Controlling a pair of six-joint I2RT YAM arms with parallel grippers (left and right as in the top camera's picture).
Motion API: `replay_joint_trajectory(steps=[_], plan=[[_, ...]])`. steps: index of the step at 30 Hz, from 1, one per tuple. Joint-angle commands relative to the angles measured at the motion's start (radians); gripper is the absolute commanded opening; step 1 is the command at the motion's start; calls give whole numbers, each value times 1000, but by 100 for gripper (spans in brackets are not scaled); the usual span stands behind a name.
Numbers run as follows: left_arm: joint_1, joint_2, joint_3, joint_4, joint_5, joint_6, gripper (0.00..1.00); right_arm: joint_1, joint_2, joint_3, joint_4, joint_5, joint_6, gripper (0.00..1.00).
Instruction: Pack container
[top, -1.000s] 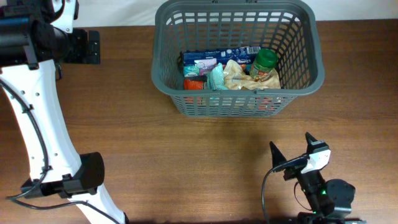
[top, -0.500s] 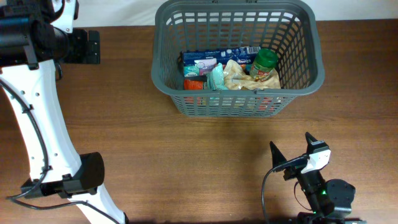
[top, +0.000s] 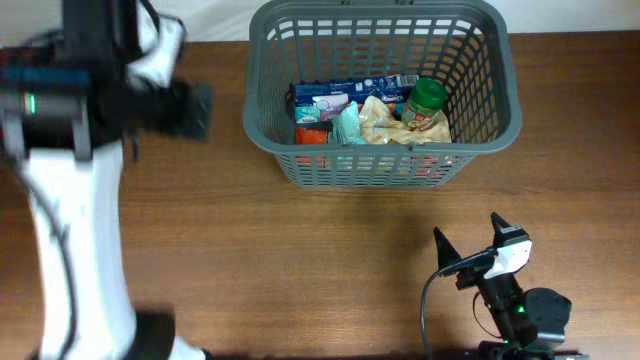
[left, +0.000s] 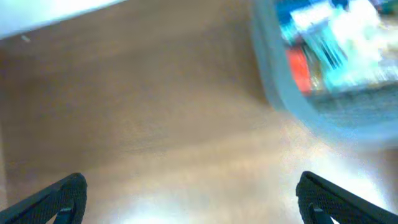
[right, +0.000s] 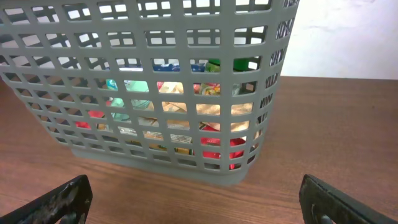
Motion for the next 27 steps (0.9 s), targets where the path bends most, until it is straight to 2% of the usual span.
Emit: replay_joint_trajectory(steps=[1,6,8,10,15,16,19,27], plan=[[-4,-217,-252,-7,-6,-13,99,10,-11,-10,3,-13,-3,99],[42,-518,-690,-6,-7,-12,99,10,-11,-10,3,-13,-3,99],[67,-625,-837,48,-28,50,99,10,-11,-10,3,-13,-3,99],[78,-739,-979,224,-40,90,99,10,-11,-10,3,-13,-3,99],[79,-1007,-1265,773,-10,89,99,10,-11,-10,3,-13,-3,99],[79,-1056,-1316,845,-10,88,99,10,-11,-10,3,-13,-3,99],[79,-1192,-1462,981,-10,89,99,10,-11,-10,3,-13,-3,99],[79,-1408,-1821,1151,-10,89,99,10,-11,-10,3,-13,-3,99]])
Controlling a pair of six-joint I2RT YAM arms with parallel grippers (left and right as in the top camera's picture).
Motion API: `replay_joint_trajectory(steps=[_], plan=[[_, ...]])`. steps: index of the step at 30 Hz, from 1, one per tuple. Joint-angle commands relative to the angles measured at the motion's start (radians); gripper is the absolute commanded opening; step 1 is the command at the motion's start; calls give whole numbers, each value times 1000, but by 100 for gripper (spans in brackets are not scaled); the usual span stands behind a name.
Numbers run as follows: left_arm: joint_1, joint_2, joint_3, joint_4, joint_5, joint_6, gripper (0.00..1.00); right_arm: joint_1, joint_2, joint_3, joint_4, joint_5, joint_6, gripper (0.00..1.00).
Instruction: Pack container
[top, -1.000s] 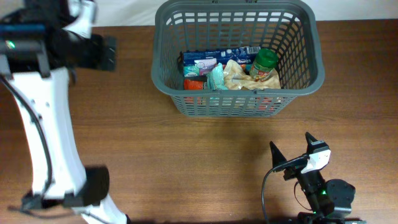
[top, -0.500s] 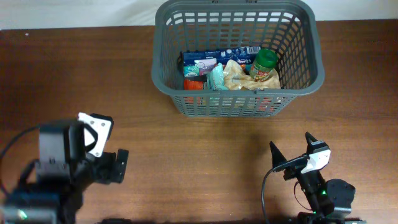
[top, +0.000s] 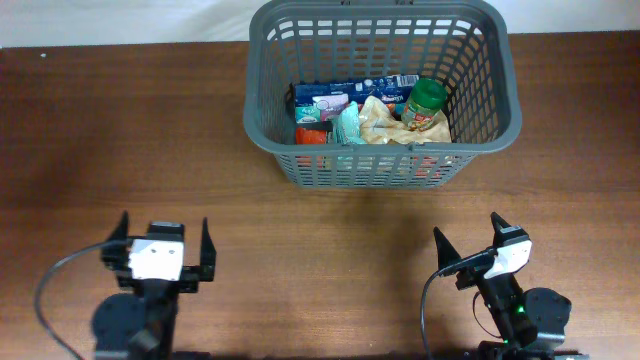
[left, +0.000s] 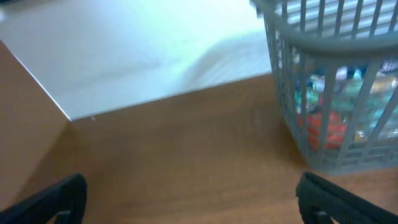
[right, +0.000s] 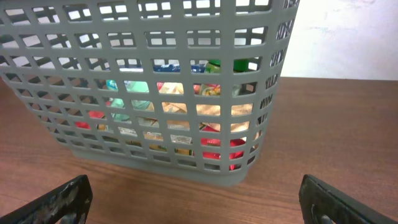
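A grey plastic basket (top: 270, 120) stands at the back middle of the wooden table and holds several packed goods: a blue box (top: 340, 95), a green-lidded jar (top: 426, 100), a crinkled yellow bag (top: 385, 120) and red packets. My left gripper (top: 162, 245) rests low at the front left, open and holding nothing. My right gripper (top: 468, 245) sits at the front right, open and holding nothing. The basket fills the right wrist view (right: 155, 81) and shows at the right edge of the left wrist view (left: 336, 93).
A white wall (left: 143, 56) borders the table's far edge. Bare brown tabletop (top: 320, 260) lies between the two grippers and in front of the basket.
My left arm was raised and stretched over the table's left side next to the basket; now it is folded back at the front left, its gripper open and low. The right arm has not moved.
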Motion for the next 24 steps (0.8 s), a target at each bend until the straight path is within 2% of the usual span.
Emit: replay_joint_trajectory(steps=[1,13,24], plan=[[6,-72,-143,34,11,16,99,10,-10,-8,0,-13,-3,99],[7,-280,-439,111,11,16,99,10,-10,-8,0,-13,-3,99],[7,-281,-463,111,10,16,99,10,-10,-8,0,-13,-3,99]])
